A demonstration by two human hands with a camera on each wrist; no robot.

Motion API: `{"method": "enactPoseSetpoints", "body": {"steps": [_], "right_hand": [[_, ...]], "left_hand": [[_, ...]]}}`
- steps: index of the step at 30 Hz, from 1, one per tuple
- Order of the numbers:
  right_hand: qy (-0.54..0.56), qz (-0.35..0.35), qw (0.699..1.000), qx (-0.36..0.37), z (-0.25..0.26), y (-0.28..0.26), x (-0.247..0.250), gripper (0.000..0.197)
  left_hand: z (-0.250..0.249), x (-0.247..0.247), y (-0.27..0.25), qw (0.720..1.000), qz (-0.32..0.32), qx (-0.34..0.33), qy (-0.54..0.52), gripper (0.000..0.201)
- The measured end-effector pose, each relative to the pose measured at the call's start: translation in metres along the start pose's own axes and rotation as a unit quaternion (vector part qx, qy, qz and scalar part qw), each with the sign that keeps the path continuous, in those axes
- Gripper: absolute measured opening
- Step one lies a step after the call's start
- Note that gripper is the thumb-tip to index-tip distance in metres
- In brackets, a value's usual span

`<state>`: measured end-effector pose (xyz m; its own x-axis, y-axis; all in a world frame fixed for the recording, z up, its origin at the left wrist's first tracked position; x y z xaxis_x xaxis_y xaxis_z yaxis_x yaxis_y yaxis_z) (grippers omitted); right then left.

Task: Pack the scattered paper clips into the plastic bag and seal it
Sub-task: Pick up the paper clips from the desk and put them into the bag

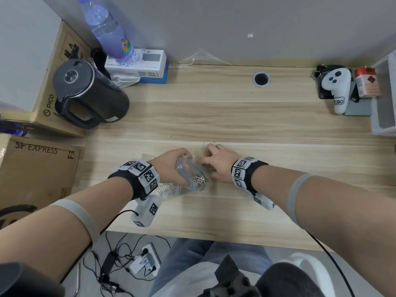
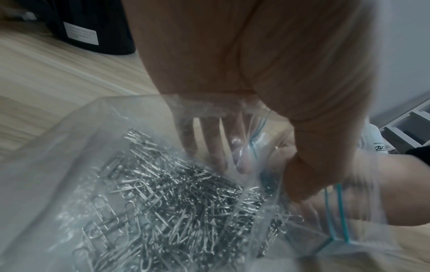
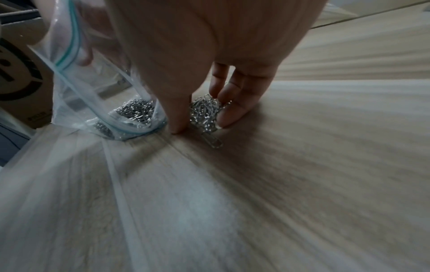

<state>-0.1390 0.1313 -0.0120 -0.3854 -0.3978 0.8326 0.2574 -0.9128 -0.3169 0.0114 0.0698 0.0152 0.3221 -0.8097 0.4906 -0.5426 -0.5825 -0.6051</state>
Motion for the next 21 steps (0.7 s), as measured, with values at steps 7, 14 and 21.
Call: {"method": "enactPoseSetpoints", "body": {"steps": [7,14,21], "right_hand": [[0.045,-0.024,0.999,-0.010,-0.001,0.001,0.001,0.020],[0.110,-0.052,0.991,-0.047,-0.006,0.001,0.005,0.015],[0.124,-0.062,0.986,-0.089,-0.011,0.001,0.012,0.016]], "left_hand": [[0.000,0.001,0.000,1.000,0.002,0.001,0.005,0.082],[0.001,0.002,0.001,1.000,0.010,0.005,-0.009,0.076],[0.002,0.001,0.002,1.000,0.013,-0.006,0.007,0.079]]}}
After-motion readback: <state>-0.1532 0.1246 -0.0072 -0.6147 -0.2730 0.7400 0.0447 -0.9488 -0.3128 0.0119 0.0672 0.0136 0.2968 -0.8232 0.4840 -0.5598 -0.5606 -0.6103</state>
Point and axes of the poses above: each hand's wrist, its own y-axis towards the middle knuckle, its own x-axis out of the back of the hand, z = x × y, the point moved 6 cm from there along y, towards the middle knuckle, and after that the axes turned 11 degrees about -z, right-handed, at the moved point
